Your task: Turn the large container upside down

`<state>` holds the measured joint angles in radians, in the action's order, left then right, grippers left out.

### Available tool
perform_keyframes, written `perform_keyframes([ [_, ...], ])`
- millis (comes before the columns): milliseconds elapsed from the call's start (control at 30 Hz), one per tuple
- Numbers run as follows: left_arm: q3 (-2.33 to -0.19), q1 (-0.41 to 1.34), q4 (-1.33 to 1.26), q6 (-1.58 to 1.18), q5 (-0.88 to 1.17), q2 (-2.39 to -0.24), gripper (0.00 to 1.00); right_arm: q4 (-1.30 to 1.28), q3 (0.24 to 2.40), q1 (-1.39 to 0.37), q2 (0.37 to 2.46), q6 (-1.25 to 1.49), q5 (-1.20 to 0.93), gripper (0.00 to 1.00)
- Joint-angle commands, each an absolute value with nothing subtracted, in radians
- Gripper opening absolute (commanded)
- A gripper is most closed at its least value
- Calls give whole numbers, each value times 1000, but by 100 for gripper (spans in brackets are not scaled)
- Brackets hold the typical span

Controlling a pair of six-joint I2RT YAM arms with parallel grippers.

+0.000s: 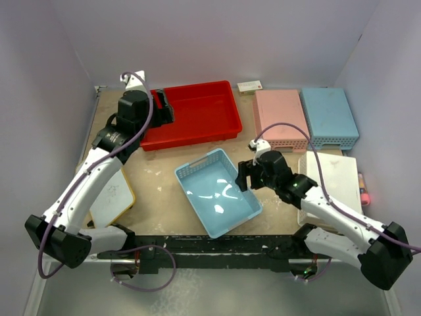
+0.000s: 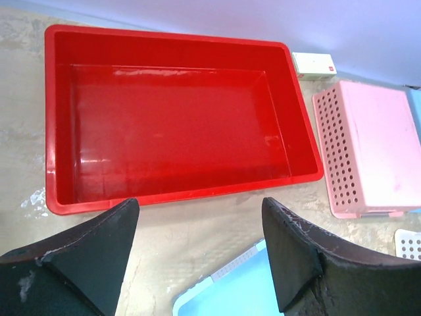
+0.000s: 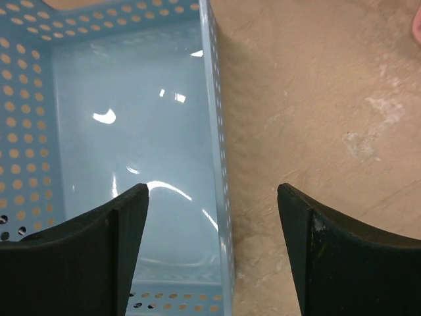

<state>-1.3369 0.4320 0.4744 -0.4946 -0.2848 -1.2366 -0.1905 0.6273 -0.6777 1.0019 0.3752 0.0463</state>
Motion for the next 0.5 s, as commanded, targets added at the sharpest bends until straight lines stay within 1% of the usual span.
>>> perform_keyframes([
  [0, -1361, 431, 475, -495, -276, -1225, 73, -228, 777, -678, 977, 301, 128, 84],
  [100, -1407, 431, 502, -477, -315, -1210, 73, -226, 841, -691, 996, 309, 7, 84],
  [167, -1435, 430, 513, -473, -353, -1195, 73, -191, 856, -755, 1033, 345, -54, 83],
  [300, -1462, 430, 542, -483, -412, -1173, 73, -158, 897, -993, 1166, 383, 60, 83],
  [333, -1460, 430, 545, -488, -424, -1166, 73, -152, 936, -1041, 1207, 391, 81, 84],
  [467, -1445, 431, 554, -491, -452, -1151, 73, -124, 985, -1163, 1363, 416, 115, 83],
])
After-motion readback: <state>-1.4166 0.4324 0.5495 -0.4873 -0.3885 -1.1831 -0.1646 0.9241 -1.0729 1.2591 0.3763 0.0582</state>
